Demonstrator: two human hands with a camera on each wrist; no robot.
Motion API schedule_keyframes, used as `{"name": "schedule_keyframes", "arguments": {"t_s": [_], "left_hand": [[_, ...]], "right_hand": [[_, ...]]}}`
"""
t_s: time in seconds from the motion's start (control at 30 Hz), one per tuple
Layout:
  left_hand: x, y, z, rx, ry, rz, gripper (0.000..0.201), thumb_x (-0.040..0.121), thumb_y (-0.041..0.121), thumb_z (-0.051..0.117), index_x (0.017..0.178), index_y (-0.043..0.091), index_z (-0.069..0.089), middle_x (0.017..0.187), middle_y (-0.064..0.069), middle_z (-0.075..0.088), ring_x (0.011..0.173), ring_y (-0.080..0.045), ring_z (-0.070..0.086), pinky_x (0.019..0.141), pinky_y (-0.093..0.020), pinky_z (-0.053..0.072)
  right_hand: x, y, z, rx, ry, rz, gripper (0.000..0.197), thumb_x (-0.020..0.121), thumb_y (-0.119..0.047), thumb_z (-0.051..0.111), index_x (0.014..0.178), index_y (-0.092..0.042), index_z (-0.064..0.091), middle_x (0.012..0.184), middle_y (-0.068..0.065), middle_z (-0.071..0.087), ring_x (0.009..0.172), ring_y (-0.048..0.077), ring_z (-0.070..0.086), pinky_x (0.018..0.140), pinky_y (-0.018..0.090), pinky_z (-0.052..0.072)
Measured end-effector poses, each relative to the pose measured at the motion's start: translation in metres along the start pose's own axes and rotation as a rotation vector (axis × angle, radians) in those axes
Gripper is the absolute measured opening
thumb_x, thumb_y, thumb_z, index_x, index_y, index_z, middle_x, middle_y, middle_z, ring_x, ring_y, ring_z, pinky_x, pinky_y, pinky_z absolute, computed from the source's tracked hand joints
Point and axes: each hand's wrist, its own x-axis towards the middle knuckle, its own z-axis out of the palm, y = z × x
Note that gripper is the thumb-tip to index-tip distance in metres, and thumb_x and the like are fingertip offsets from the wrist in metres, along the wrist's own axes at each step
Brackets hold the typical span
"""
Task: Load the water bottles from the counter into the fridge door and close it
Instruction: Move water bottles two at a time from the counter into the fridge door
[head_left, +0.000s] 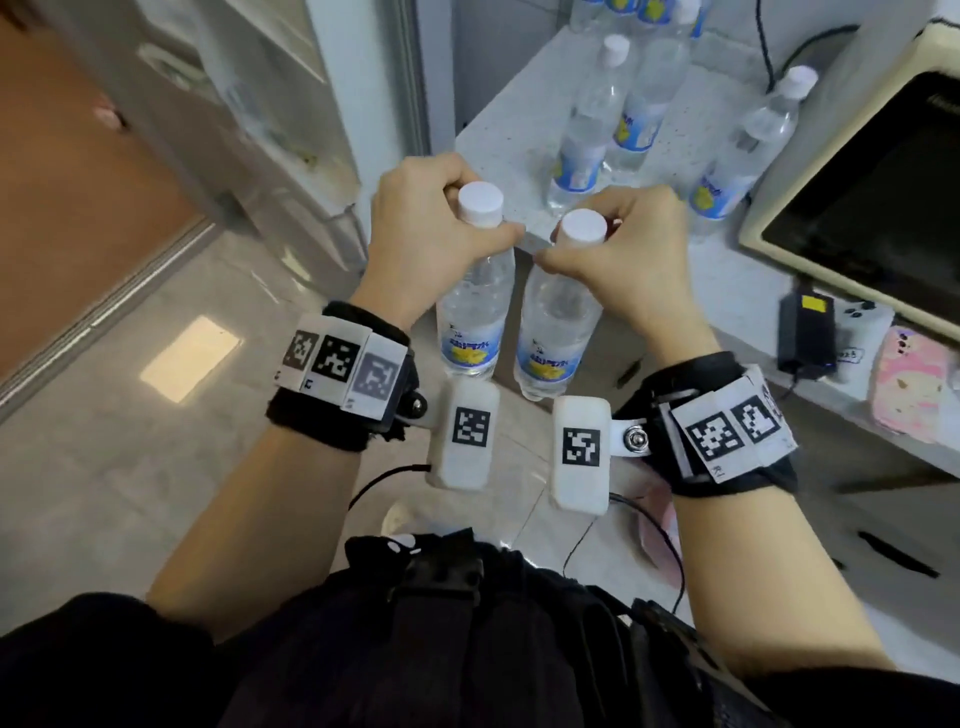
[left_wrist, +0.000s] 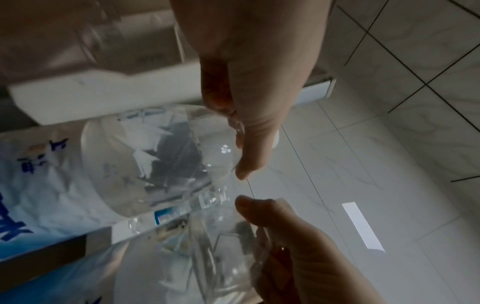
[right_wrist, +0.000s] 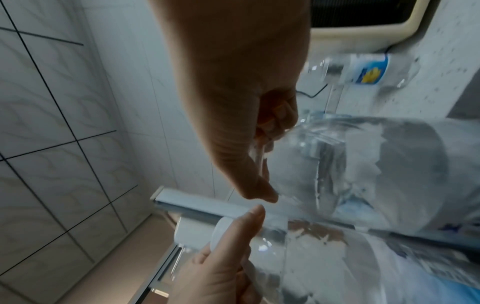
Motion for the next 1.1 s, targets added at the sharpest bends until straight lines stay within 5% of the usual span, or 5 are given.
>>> {"name": "schedule_keyframes", "arguments": {"t_s": [0.2, 0.33, 0.6, 0.93, 1.1], "left_hand": [[-0.008, -0.047, -0.079, 0.027, 0.071, 0.013, 0.033, 0.058, 0.033, 0.084, 0.069, 0.019, 0.056, 0.063, 0.003, 0.054, 0.054, 0.002, 0.039, 0.051, -0.012, 0.030], [0.002, -0.082, -0.132, 0.047, 0.065, 0.027, 0.034, 0.059, 0.040, 0.080, 0.070, 0.021, 0.055, 0.062, 0.011, 0.052, 0.060, -0.010, 0.045, 0.060, -0.028, 0.037], [0.047, -0.132, -0.211, 0.029, 0.083, 0.113, 0.032, 0.068, 0.035, 0.078, 0.076, 0.019, 0.052, 0.065, 0.014, 0.047, 0.067, -0.009, 0.043, 0.064, -0.028, 0.036], [0.142, -0.145, -0.233, -0.055, 0.127, 0.322, 0.034, 0.074, 0.033, 0.073, 0.080, 0.007, 0.053, 0.068, 0.015, 0.044, 0.062, -0.002, 0.038, 0.062, -0.016, 0.032], [0.179, -0.160, -0.216, -0.107, 0.113, 0.381, 0.039, 0.074, 0.033, 0.073, 0.084, 0.000, 0.055, 0.074, 0.013, 0.045, 0.069, -0.003, 0.039, 0.062, -0.013, 0.031]], "right_hand": [[-0.007, -0.053, 0.079, 0.045, -0.065, -0.098, 0.025, 0.052, -0.021, 0.072, 0.064, 0.000, 0.066, 0.072, 0.024, 0.068, 0.063, 0.013, 0.050, 0.057, 0.032, 0.043], [-0.007, -0.091, 0.130, 0.081, -0.009, -0.097, 0.026, 0.054, -0.021, 0.073, 0.063, 0.003, 0.064, 0.066, 0.026, 0.061, 0.061, 0.011, 0.045, 0.055, 0.025, 0.033], [0.013, -0.153, 0.196, 0.117, 0.163, -0.154, 0.015, 0.062, -0.022, 0.076, 0.070, -0.013, 0.068, 0.069, 0.001, 0.063, 0.062, 0.006, 0.055, 0.057, 0.018, 0.041], [0.084, -0.189, 0.220, 0.109, 0.434, -0.358, 0.025, 0.069, -0.025, 0.073, 0.073, -0.003, 0.064, 0.074, 0.012, 0.063, 0.067, 0.014, 0.054, 0.061, 0.022, 0.039], [0.106, -0.176, 0.238, 0.056, 0.470, -0.373, 0.027, 0.072, -0.025, 0.076, 0.076, -0.001, 0.064, 0.077, 0.020, 0.064, 0.068, 0.013, 0.052, 0.070, 0.003, 0.034]]}}
